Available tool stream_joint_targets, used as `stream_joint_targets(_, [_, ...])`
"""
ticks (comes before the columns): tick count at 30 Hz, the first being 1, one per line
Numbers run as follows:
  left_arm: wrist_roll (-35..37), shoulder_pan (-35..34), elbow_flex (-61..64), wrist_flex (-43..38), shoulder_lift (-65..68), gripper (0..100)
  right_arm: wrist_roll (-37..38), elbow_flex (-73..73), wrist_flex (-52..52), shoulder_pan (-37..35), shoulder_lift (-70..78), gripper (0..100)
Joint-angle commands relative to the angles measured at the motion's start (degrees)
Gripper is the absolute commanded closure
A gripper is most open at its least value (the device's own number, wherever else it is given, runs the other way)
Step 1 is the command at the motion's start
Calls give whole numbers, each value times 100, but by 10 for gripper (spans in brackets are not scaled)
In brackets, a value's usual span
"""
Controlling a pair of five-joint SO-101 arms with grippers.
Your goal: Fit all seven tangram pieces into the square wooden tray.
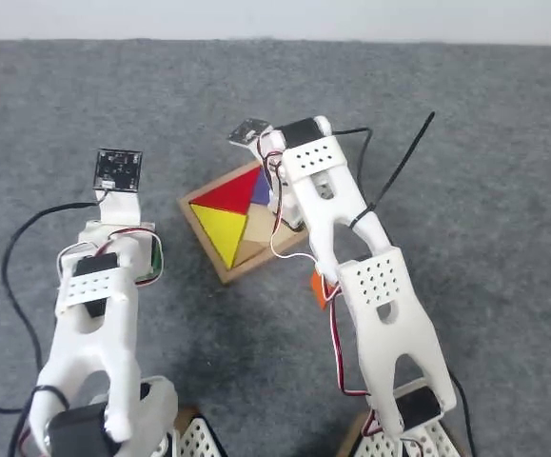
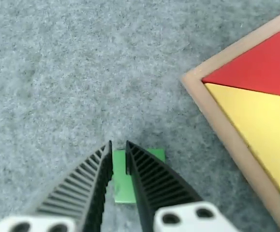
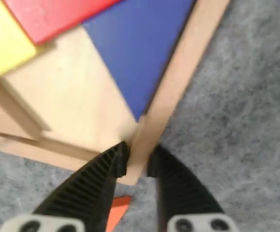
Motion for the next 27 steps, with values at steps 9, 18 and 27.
stream_joint_targets(9, [-79,-26,-66,18,-97,952,-853,721,259,-215,-1068,980])
stream_joint_targets(18, [-88,-26,-66,44,-97,952,-1178,3358,-127,-629,-2756,978])
stream_joint_targets(27, [-88,-35,-75,53,-105,952,-2048,5196,-989,-1279,-3626,889])
